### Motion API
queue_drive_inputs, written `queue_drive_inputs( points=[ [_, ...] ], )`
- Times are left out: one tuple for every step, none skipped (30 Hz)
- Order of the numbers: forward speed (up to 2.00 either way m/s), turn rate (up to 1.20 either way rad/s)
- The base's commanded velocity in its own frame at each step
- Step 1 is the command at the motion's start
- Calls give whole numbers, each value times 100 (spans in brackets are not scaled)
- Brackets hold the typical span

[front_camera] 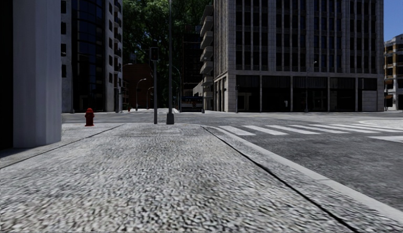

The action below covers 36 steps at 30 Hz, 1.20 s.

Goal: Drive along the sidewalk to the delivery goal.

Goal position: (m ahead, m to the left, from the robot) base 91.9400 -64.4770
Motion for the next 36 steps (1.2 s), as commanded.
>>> queue_drive_inputs(
  points=[
    [200, 0],
    [200, 0],
    [200, 0],
    [200, 0],
    [200, 0],
    [200, 0],
    [200, 0],
    [200, 0],
    [200, 0],
    [200, 0],
    [200, 0],
    [200, 0],
    [200, 0],
    [200, 0],
    [200, 0],
    [200, 0],
    [200, 0],
    [200, 0],
    [200, 0],
    [200, 0],
    [200, 0],
    [200, 0],
    [200, 0],
    [200, 0],
    [200, 0],
    [200, 0],
    [200, 0],
    [200, 0],
    [200, 0],
    [200, 0],
    [200, 0],
    [200, 2],
    [200, 2],
    [200, 19],
    [200, 30],
    [200, 34]
  ],
)
